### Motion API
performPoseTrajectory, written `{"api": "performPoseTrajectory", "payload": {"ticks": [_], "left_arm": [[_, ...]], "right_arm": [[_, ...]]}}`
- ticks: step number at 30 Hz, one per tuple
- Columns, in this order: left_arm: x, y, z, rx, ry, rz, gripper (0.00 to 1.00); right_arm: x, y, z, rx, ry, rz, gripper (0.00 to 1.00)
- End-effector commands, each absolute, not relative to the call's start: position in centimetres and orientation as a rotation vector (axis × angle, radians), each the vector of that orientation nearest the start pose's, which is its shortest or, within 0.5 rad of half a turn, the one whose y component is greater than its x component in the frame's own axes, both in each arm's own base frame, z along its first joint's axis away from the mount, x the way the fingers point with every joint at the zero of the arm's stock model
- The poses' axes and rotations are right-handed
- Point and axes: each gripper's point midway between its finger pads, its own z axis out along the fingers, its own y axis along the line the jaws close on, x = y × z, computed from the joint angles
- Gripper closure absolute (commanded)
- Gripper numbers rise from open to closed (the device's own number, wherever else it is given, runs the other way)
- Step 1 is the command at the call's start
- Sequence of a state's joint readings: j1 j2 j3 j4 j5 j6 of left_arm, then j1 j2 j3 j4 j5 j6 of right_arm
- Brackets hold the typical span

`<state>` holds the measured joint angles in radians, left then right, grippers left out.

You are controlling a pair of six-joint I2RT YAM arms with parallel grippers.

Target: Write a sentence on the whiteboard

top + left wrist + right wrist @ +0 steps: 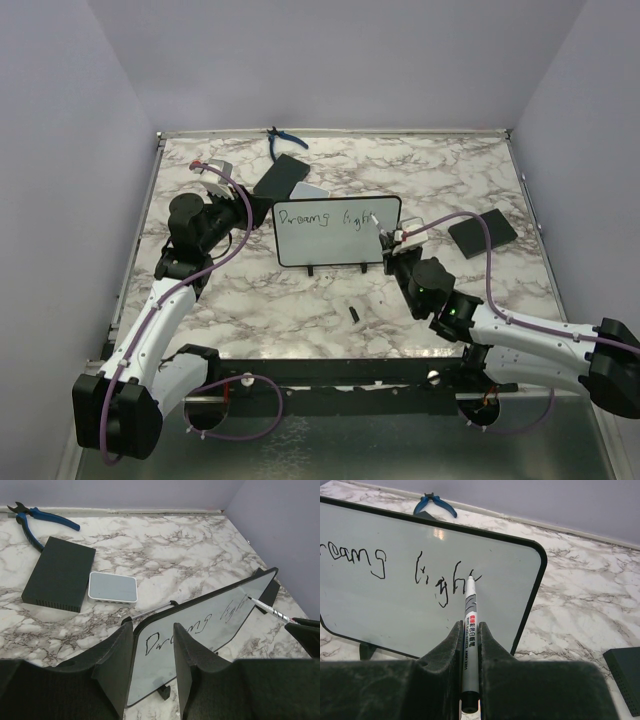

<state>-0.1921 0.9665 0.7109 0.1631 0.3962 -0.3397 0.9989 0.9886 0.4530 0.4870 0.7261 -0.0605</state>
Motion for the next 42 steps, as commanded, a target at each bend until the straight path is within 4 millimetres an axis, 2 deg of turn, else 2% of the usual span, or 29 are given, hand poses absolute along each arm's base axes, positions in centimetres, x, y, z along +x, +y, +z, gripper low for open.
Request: {"api": "performPoseTrajectory", "payload": {"ticks": [1, 7, 8, 9, 10, 19, 33, 42], "left_arm": [[32.4, -14.5, 27.2, 0.192, 1.667, -0.720, 0.60], [32.4, -14.5, 27.2, 0.192, 1.669, -0.720, 0.60], [32.4, -14.5, 27.2, 0.192, 1.668, -0.721, 0.60], [32.4, -14.5, 27.2, 0.192, 1.667, -0.719, 0.59], [32.4, -14.5, 27.2, 0.192, 1.668, -0.720, 0.59], [32.3, -14.6, 27.2, 0.195, 1.666, -0.724, 0.59], [32.3, -14.6, 27.4, 0.194, 1.663, -0.724, 0.59], [32.3, -14.6, 27.3, 0.193, 1.663, -0.724, 0.59]], "right_arm": [[27.5, 19.7, 21.5, -0.237, 1.582, 0.126, 0.99], [27.2, 19.3, 20.7, -0.228, 1.605, 0.127, 0.99], [26.9, 18.7, 22.4, -0.187, 1.570, 0.162, 0.99], [27.1, 19.1, 20.7, -0.218, 1.608, 0.127, 0.99], [27.1, 19.0, 20.4, -0.224, 1.614, 0.121, 0.99], [26.8, 18.9, 19.2, -0.212, 1.652, 0.139, 0.99], [26.7, 18.4, 18.1, -0.190, 1.687, 0.117, 0.99], [26.6, 17.7, 18.3, -0.163, 1.691, 0.096, 0.99]]}}
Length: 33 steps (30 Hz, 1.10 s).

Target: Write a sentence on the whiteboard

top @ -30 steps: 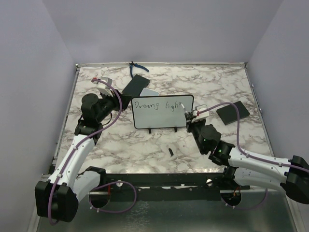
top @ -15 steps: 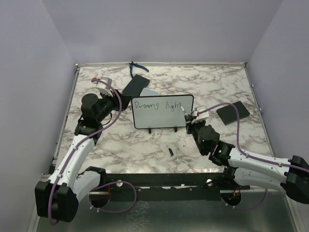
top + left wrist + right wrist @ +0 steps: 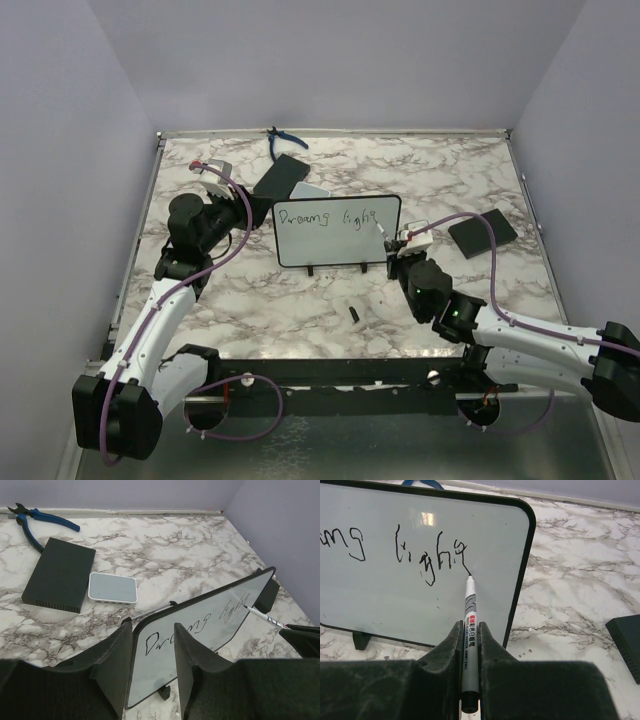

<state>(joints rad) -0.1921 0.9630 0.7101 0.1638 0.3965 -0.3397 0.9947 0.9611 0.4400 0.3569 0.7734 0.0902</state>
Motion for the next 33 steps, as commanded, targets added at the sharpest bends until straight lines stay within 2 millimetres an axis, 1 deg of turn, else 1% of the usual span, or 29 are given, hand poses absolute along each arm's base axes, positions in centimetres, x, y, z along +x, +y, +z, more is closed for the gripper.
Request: {"api": "performPoseTrajectory", "payload": {"ticks": [1, 5, 10, 13, 15, 17, 19, 21, 24, 26, 29, 31, 33], "left_arm": [[32.3, -14.6, 27.4, 0.194, 1.662, -0.724, 0.59], [32.3, -14.6, 27.4, 0.193, 1.663, -0.725, 0.59], [32.2, -14.6, 27.4, 0.193, 1.660, -0.727, 0.59], [32.2, -14.5, 27.6, 0.190, 1.657, -0.725, 0.59], [32.2, -14.3, 27.6, 0.183, 1.656, -0.715, 0.58], [32.3, -14.2, 27.7, 0.176, 1.656, -0.709, 0.52], [32.2, -14.3, 27.5, 0.182, 1.667, -0.712, 0.50], [32.2, -14.3, 26.9, 0.179, 1.690, -0.713, 0.47], [32.0, -14.3, 26.6, 0.187, 1.704, -0.712, 0.45], [31.8, -14.3, 26.4, 0.192, 1.709, -0.711, 0.39], [31.5, -14.5, 25.7, 0.201, 1.729, -0.721, 0.24], [31.3, -14.6, 25.2, 0.208, 1.741, -0.730, 0.16], [31.2, -14.6, 25.0, 0.210, 1.744, -0.733, 0.10]], "right_arm": [[26.6, 17.7, 18.4, -0.162, 1.688, 0.094, 0.99], [26.7, 17.4, 19.0, -0.155, 1.671, 0.081, 0.99], [26.6, 17.5, 20.6, -0.159, 1.632, 0.120, 0.99], [25.8, 18.7, 21.3, -0.245, 1.605, 0.203, 0.99], [24.8, 20.0, 21.7, -0.329, 1.581, 0.295, 0.99], [24.0, 21.0, 22.1, -0.393, 1.569, 0.364, 0.99], [23.4, 21.5, 22.1, -0.440, 1.580, 0.388, 0.99], [23.0, 21.7, 21.9, -0.475, 1.594, 0.400, 0.99], [22.6, 21.8, 21.9, -0.488, 1.600, 0.422, 0.99], [22.4, 21.9, 22.0, -0.488, 1.603, 0.439, 0.99], [22.3, 22.2, 21.9, -0.485, 1.614, 0.460, 0.99], [22.2, 22.7, 21.9, -0.481, 1.624, 0.486, 0.99], [22.1, 23.2, 21.9, -0.476, 1.633, 0.505, 0.99]]}}
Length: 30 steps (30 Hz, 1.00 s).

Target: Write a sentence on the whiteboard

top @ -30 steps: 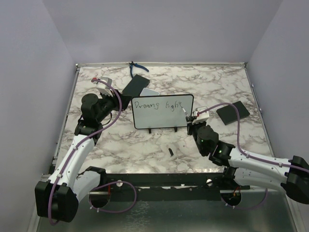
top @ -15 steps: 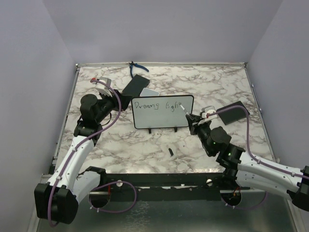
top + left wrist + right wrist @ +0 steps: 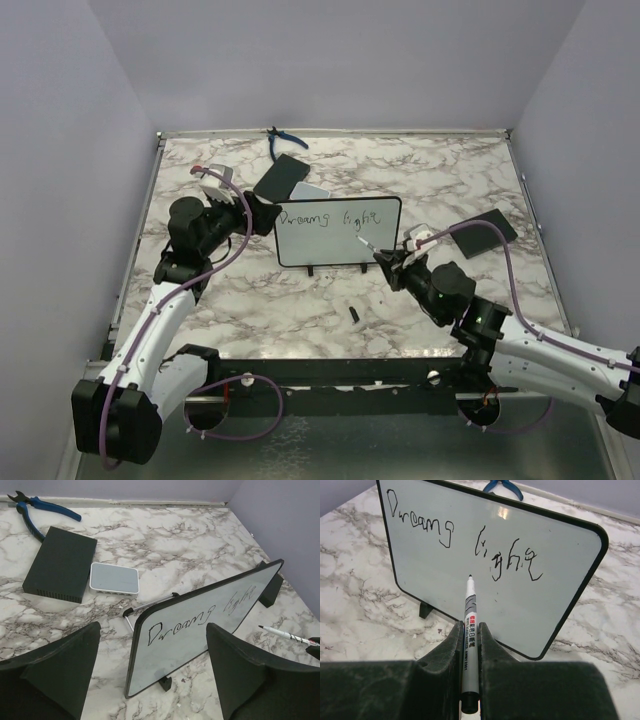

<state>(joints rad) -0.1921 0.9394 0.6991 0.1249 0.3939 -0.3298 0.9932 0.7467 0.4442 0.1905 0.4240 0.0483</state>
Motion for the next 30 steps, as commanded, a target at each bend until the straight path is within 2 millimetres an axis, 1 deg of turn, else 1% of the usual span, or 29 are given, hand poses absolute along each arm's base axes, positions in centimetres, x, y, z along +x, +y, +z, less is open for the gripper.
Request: {"api": "performPoseTrajectory", "payload": {"ticks": [1, 5, 10, 14, 17, 21, 26, 30], "left_arm": [[31.1, -14.7, 24.9, 0.212, 1.746, -0.735, 0.08], [31.0, -15.0, 24.4, 0.214, 1.762, -0.759, 0.03], [30.7, -15.3, 23.7, 0.214, 1.782, -0.784, 0.02], [30.5, -15.6, 23.7, 0.217, 1.788, -0.787, 0.02], [30.3, -15.8, 23.4, 0.217, 1.802, -0.781, 0.02], [30.2, -15.9, 23.2, 0.218, 1.812, -0.771, 0.02], [30.0, -16.3, 23.1, 0.227, 1.819, -0.774, 0.02], [29.8, -16.6, 23.1, 0.243, 1.824, -0.769, 0.03]], "right_arm": [[22.0, 23.5, 21.8, -0.477, 1.636, 0.511, 0.99], [21.7, 24.7, 21.9, -0.456, 1.639, 0.532, 0.99], [21.6, 26.0, 21.6, -0.410, 1.660, 0.537, 0.99], [21.1, 27.8, 21.6, -0.392, 1.653, 0.583, 0.99], [20.9, 29.7, 21.1, -0.399, 1.663, 0.567, 0.99], [21.1, 31.7, 20.6, -0.396, 1.659, 0.568, 0.99], [21.8, 33.6, 19.9, -0.425, 1.670, 0.546, 0.99], [22.2, 34.3, 19.4, -0.433, 1.667, 0.528, 0.99]]}}
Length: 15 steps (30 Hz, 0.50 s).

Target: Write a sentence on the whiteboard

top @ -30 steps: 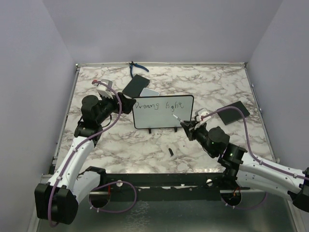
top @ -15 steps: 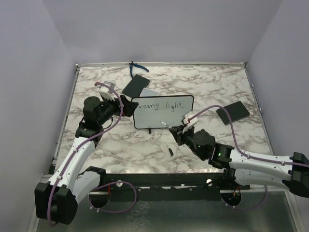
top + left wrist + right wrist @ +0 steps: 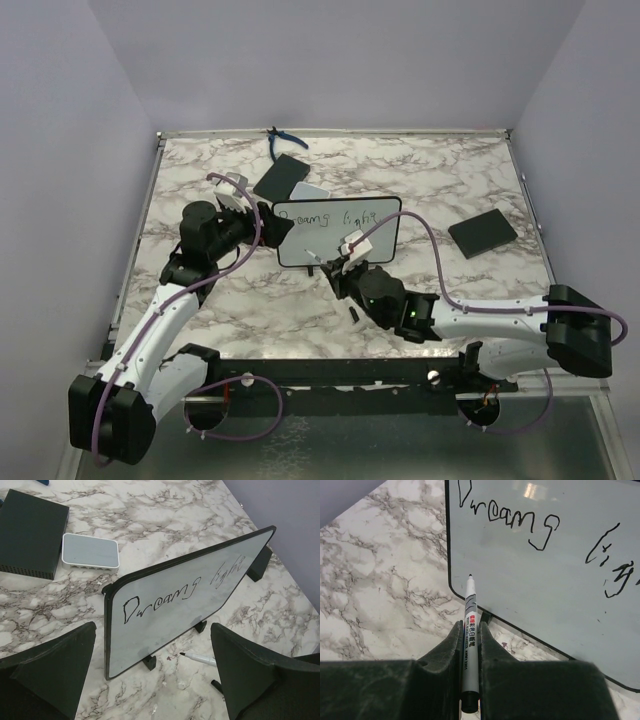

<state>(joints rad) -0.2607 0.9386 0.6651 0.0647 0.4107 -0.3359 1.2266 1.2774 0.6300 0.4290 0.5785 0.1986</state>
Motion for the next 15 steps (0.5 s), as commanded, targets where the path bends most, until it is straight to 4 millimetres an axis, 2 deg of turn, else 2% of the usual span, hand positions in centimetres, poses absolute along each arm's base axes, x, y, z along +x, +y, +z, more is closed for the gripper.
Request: {"api": "performPoseTrajectory", "payload": {"ticks": [1, 7, 15], "left_arm": [[29.8, -16.6, 23.0, 0.247, 1.827, -0.765, 0.03], [29.7, -16.7, 23.0, 0.254, 1.829, -0.757, 0.04], [29.8, -16.7, 22.9, 0.253, 1.833, -0.756, 0.04]], "right_arm": [[22.3, 34.2, 19.4, -0.424, 1.667, 0.520, 0.99], [23.6, 32.9, 19.0, -0.356, 1.667, 0.415, 0.99], [24.0, 32.7, 18.5, -0.371, 1.657, 0.355, 0.99]]}}
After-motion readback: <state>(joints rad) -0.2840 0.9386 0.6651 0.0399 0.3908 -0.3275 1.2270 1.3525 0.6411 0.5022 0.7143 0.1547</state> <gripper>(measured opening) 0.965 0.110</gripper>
